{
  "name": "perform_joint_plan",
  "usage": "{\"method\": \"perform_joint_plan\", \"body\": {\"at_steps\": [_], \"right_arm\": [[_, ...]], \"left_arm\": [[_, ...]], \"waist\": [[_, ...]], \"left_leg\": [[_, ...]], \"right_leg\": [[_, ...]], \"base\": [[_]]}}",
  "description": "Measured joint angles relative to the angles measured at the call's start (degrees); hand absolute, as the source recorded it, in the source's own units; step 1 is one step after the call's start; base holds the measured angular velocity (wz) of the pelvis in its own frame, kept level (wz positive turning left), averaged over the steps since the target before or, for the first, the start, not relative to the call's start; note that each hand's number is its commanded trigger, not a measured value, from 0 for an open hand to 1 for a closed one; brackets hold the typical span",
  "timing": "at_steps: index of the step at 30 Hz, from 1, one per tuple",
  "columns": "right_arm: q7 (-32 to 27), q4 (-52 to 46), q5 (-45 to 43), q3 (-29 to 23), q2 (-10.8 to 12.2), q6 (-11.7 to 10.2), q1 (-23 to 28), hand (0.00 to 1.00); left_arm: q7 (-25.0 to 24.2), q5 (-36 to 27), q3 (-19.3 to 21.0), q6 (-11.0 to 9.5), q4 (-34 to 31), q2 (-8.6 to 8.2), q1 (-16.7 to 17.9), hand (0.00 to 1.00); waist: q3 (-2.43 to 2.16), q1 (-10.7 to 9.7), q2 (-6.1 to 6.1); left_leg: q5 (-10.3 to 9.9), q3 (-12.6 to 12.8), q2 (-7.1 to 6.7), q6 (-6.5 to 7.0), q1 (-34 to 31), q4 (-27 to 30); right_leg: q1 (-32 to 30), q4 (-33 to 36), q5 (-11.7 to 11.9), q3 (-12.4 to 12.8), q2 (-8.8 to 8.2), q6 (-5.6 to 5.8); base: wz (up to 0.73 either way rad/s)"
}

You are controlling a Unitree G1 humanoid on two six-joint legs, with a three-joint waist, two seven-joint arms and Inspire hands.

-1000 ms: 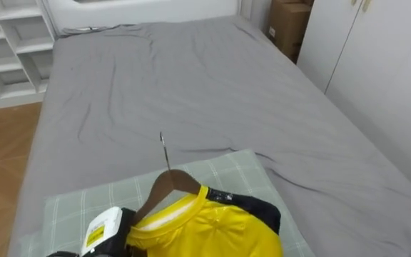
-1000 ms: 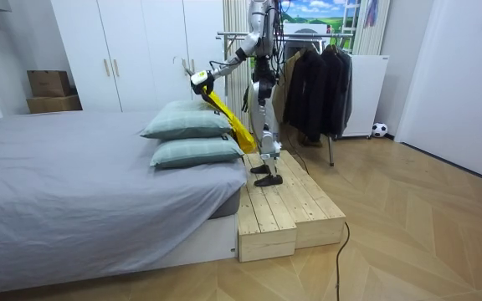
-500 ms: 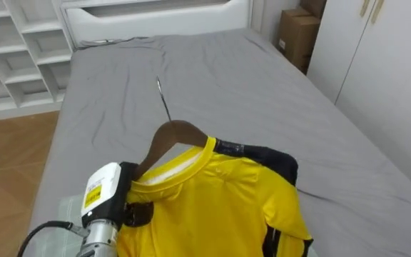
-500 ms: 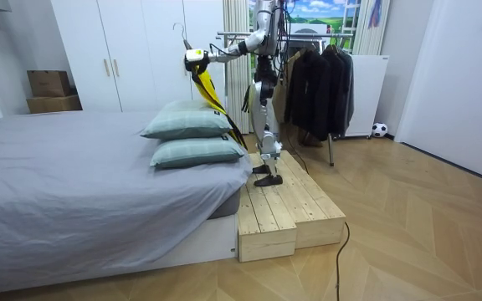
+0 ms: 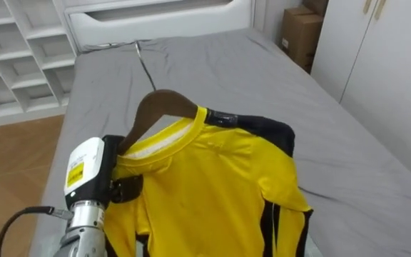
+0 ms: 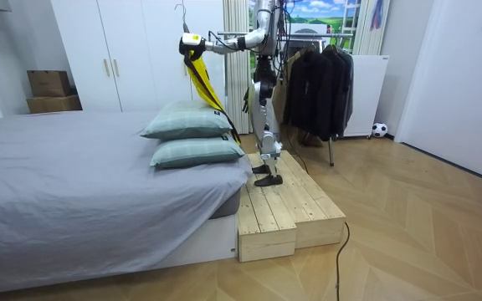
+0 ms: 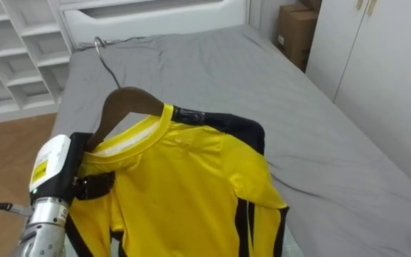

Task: Hang clothes

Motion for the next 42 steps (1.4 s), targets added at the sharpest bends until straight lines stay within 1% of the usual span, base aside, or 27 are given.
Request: {"method": "perform_joint_plan", "body": {"at_steps": [2,4,8,11,13,16,20,22,23,26,28,30,32,34,35,37,40,42], "right_arm": [[-0.09,0.02,-0.06,0.02,0.0,0.0,0.2,0.0],[-0.3,0.01,-0.1,0.01,-0.12,0.0,0.49,0.0],[-0.56,0.08,-0.11,-0.05,-0.16,0.08,0.65,0.0],[-0.55,0.54,-0.11,-1.18,-0.17,0.38,0.71,0.0],[-0.61,0.89,-0.1,-1.56,-0.24,0.46,0.92,0.0],[-1.19,1.04,-0.44,-1.53,-0.52,0.42,0.94,0.0],[-2.75,1.27,-1.95,-1.56,-0.63,0.35,0.72,0.0],[-3.42,1.28,-2.83,-1.54,-0.8,0.35,0.41,0.0],[-3.82,1.28,-3.21,-1.5,-0.85,0.35,0.34,0.0],[-5.96,1.22,-7.67,-1.57,-1.76,0.56,-0.06,0.0],[-7.95,1.28,-12.02,-1.53,-2.66,1.32,-0.15,0.0],[-9.68,1.83,-15.55,-1.52,-2.99,1.85,0.07,0.0],[-11.06,2.13,-18.99,-1.53,-3.18,2.89,0.11,0.0],[-12.11,2.18,-23.3,-1.6,-3.6,3.09,-0.41,0.0],[-12.48,2.09,-23.95,-1.62,-3.74,3.3,-0.66,0.0],[-15.15,0.66,-26.65,-1.83,-4.61,4.05,-1.55,0.0],[-18.85,-1.02,-28.64,-2.62,-5.81,4.09,-3.03,0.0],[-20.94,-3.64,-31.25,-4.25,-6.01,4.02,-3.57,0.0]], "left_arm": [[1.16,1.43,-0.01,0.0,-1.81,0.72,0.29,1.0],[2.23,2.27,-0.01,0.0,-3.22,1.16,0.83,1.0],[2.4,5.23,0.01,0.24,-3.41,1.33,0.87,1.0],[2.4,7.97,0.01,0.8,-3.42,1.33,0.88,1.0],[2.4,8.36,0.01,1.09,-3.41,1.33,0.88,1.0],[2.42,8.37,0.01,1.46,-3.41,1.33,0.88,1.0],[2.42,8.32,0.01,1.83,-3.39,1.34,0.89,1.0],[2.41,8.24,0.01,1.81,-3.39,1.35,0.88,1.0],[2.41,8.25,0.01,1.8,-3.4,1.34,0.89,1.0],[2.41,8.79,0.01,1.81,-4.06,1.69,0.92,1.0],[2.49,8.96,0.01,1.8,-4.97,2.81,0.92,1.0],[3.54,8.82,0.04,1.8,-5.24,3.34,0.92,1.0],[4.35,8.46,0.06,1.89,-5.23,3.8,0.92,1.0],[5.08,8.08,0.03,2.18,-5.2,3.98,1.12,1.0],[5.38,8.1,0.0,2.25,-5.2,3.98,1.28,1.0],[6.53,7.9,-0.04,2.52,-5.2,4.01,2.1,1.0],[6.92,7.62,-0.3,3.2,-5.2,4.22,2.2,1.0],[7.02,7.7,-0.29,3.26,-5.21,4.89,2.2,1.0]], "waist": [[-0.04,0.06,0.07],[-0.24,0.0,0.34],[-0.36,0.16,0.51],[-0.43,0.8,0.63],[-0.62,1.15,0.93],[-0.71,1.29,1.06],[-0.54,1.28,0.97],[-0.21,1.25,0.93],[-0.13,1.43,0.88],[0.11,1.77,0.44],[0.04,2.4,-0.28],[0.01,2.69,-0.99],[-0.13,2.83,-1.67],[-0.28,2.8,-2.31],[-0.31,2.78,-2.43],[-0.37,2.79,-2.75],[-0.44,2.98,-2.99],[-0.45,2.9,-3.11]], "left_leg": [[0.0,0.0,0.01,0.0,0.04,0.07],[0.01,0.03,0.01,0.0,0.12,0.18],[0.02,0.02,0.0,0.01,0.1,0.18],[0.01,0.02,0.02,0.0,0.05,0.09],[0.01,0.01,0.03,0.0,0.04,0.05],[0.01,-0.06,0.02,0.0,0.15,0.27],[0.01,-0.44,-0.05,0.01,0.1,0.64],[0.02,-0.98,-0.2,0.02,0.0,0.63],[0.02,-1.0,-0.21,0.02,-0.03,0.58],[0.03,-1.04,-0.31,0.03,-0.09,0.37],[0.1,-1.14,-0.34,0.0,-0.02,0.31],[0.11,-1.25,-0.32,-0.02,-0.09,0.5],[0.11,-1.3,-0.32,-0.02,-0.15,0.53],[0.12,-1.43,-0.34,-0.02,-0.16,0.52],[0.12,-1.42,-0.34,-0.02,-0.14,0.5],[0.12,-1.19,-0.32,-0.01,0.0,0.51],[0.13,-1.24,-0.38,0.0,0.06,0.53],[0.13,-1.32,-0.35,0.01,0.04,0.59]], "right_leg": [[0.03,-0.01,0.0,-0.06,0.0,0.0],[0.1,-0.01,0.0,0.01,-0.04,0.0],[0.19,-0.02,0.0,-0.08,-0.08,0.0],[0.14,0.03,0.0,0.03,-0.02,0.0],[0.15,0.09,0.0,0.06,0.0,0.0],[0.29,0.09,0.0,-0.09,-0.04,0.0],[0.47,0.1,0.0,-0.22,-0.07,0.0],[0.52,0.1,0.0,-0.65,-0.15,0.0],[0.48,0.12,-0.01,-0.73,-0.15,0.01],[0.28,0.09,-0.21,-0.55,-0.15,0.05],[0.15,0.03,-0.28,-0.66,-0.17,0.06],[0.19,-0.2,-0.29,-0.83,-0.17,0.06],[0.41,-0.41,-0.28,-1.34,-0.22,0.06],[0.51,-0.12,-0.28,-1.54,-0.24,0.06],[0.45,0.03,-0.28,-1.54,-0.26,0.06],[0.39,0.22,-0.28,-1.41,-0.22,0.07],[0.42,0.23,-0.26,-1.43,-0.36,0.09],[0.49,0.19,-0.26,-1.5,-0.33,0.09]], "base": [[0.0],[0.0],[0.0],[0.0],[0.0],[0.0],[0.02],[0.08],[0.06],[0.0],[0.02],[0.04],[0.02],[0.0],[0.0],[-0.06],[0.0],[0.0]]}}
